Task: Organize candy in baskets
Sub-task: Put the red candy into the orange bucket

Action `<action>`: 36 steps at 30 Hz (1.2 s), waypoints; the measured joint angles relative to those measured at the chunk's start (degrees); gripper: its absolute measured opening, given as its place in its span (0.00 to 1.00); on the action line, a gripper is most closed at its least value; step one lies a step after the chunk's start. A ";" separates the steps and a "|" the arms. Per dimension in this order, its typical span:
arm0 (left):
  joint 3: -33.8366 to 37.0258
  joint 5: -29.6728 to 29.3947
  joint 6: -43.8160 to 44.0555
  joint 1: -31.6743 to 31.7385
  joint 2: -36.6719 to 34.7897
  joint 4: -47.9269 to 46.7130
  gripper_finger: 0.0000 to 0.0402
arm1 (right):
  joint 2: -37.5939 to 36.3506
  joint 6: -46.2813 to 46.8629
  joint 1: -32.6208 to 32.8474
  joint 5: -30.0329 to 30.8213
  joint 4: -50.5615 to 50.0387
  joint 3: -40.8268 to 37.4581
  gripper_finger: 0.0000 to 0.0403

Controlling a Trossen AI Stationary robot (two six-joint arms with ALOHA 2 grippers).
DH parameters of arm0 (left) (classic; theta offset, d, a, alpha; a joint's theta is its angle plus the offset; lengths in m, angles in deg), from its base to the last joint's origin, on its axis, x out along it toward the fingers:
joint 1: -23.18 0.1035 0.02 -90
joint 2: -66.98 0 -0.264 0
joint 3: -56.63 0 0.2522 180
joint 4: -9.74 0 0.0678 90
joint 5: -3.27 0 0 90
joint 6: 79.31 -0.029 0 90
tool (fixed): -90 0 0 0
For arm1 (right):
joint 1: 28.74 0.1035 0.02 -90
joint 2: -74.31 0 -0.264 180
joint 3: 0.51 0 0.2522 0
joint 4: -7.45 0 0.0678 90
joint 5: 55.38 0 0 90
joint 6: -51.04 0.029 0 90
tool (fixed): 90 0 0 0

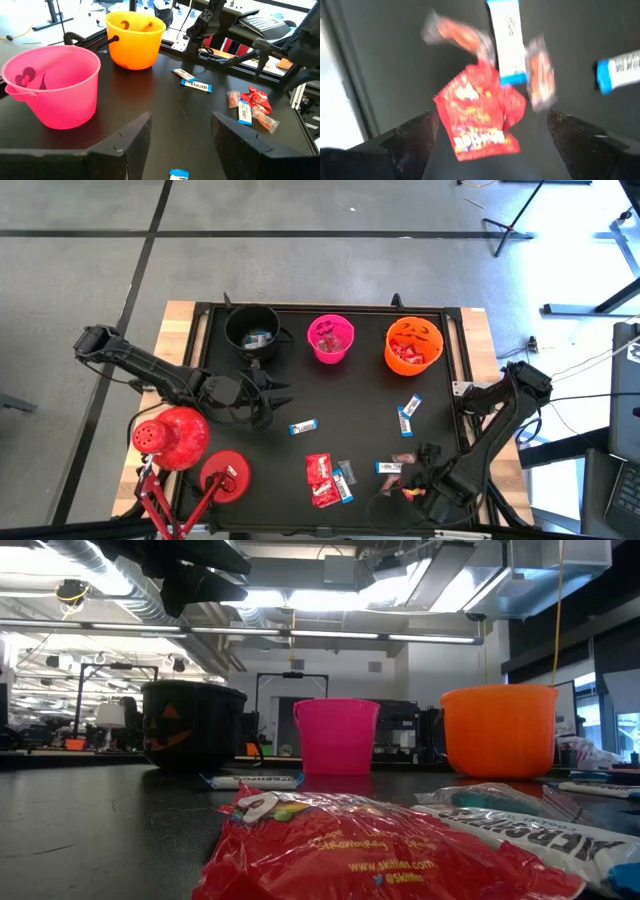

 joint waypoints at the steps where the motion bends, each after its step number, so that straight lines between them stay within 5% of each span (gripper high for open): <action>1: 0.00 0.00 0.00 0.00 0.02 0.00 0.49 | 0.00 1.94 0.64 -0.29 0.20 -1.01 0.91; 19: 0.00 -0.02 0.02 0.00 0.02 0.31 0.49 | -0.02 11.03 3.14 -3.45 12.71 -14.53 0.77; 36: 0.00 -0.02 0.02 -0.02 0.02 0.24 0.49 | -0.02 8.58 3.07 -8.92 8.74 -14.21 0.15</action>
